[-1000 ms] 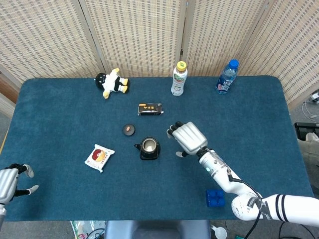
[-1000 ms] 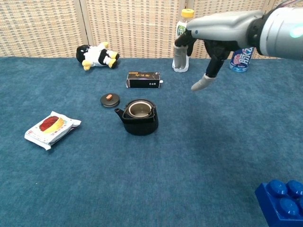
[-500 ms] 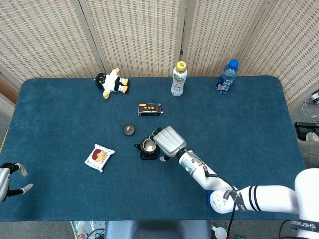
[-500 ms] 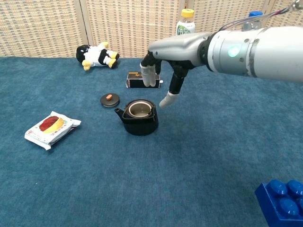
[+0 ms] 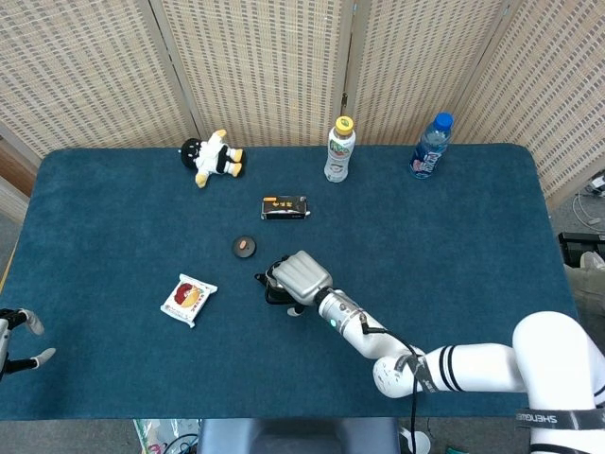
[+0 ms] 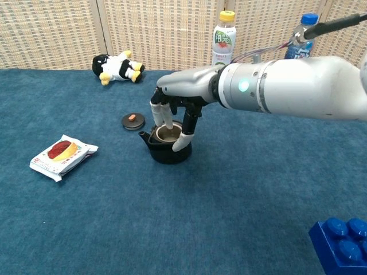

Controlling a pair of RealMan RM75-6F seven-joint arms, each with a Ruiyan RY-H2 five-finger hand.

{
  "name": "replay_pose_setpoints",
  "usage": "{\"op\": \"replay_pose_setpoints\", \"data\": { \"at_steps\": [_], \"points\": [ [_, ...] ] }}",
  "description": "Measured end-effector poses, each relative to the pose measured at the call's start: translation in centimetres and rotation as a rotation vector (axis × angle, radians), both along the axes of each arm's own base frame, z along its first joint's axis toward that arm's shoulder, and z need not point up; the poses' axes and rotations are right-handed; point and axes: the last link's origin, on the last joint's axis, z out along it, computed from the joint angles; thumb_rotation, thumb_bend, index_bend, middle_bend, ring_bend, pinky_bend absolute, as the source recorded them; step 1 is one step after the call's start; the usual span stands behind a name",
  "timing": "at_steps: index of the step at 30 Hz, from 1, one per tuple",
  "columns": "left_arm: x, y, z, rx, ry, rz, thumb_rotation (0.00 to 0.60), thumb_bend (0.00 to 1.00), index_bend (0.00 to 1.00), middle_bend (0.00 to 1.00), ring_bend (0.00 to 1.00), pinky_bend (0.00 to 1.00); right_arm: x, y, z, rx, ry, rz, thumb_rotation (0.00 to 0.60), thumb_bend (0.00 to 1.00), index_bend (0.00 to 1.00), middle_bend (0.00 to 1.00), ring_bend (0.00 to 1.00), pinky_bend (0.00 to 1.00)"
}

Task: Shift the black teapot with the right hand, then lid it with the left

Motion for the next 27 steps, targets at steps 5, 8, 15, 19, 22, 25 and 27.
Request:
{"op": "replay_pose_setpoints", "data": {
  "at_steps": [5, 8, 15, 19, 22, 25, 27],
  "points": [
    [0.0, 0.0, 0.11, 0.002, -0.004, -0.002, 0.6, 0.11, 0.59, 0.53, 0.38, 0.48, 0.12, 0.03, -0.46, 0.012, -0.019, -0.027, 0.6, 0.08, 0.4, 0.44, 0.32, 0.59],
    [0.02, 0.01, 0.11, 0.003, -0.006, -0.004, 0.6, 0.11, 0.58, 0.53, 0.38, 0.48, 0.11, 0.03, -0.63, 0.027, -0.029, -0.062, 0.6, 0.08, 0.4, 0.44, 0.32, 0.6],
    [0.04, -0.02, 0.13, 0.004, -0.007, -0.006, 0.6, 0.11, 0.58, 0.53, 0.38, 0.48, 0.28, 0.07, -0.93, 0.057, -0.043, -0.148, 0.6, 0.08, 0.4, 0.45, 0.33, 0.6],
    [0.08, -0.04, 0.16, 0.004, -0.008, -0.008, 0.6, 0.11, 0.58, 0.53, 0.38, 0.48, 0.63, 0.28, -1.0, 0.075, -0.058, -0.186, 0.6, 0.08, 0.41, 0.47, 0.34, 0.61],
    [0.12, -0.07, 0.2, 0.007, -0.009, -0.009, 0.6, 0.11, 0.58, 0.53, 0.38, 0.48, 0.84, 0.42, -1.0, 0.085, -0.069, -0.205, 0.6, 0.08, 0.41, 0.48, 0.35, 0.62],
    [0.15, -0.1, 0.26, 0.009, -0.011, -0.011, 0.6, 0.11, 0.58, 0.53, 0.38, 0.48, 0.83, 0.46, -0.99, 0.083, -0.065, -0.214, 0.6, 0.08, 0.41, 0.48, 0.36, 0.62],
    [0.16, -0.12, 0.3, 0.011, -0.011, -0.011, 0.6, 0.11, 0.58, 0.53, 0.38, 0.48, 0.77, 0.45, -0.99, 0.08, -0.061, -0.219, 0.6, 0.08, 0.41, 0.48, 0.36, 0.62]
  ]
}}
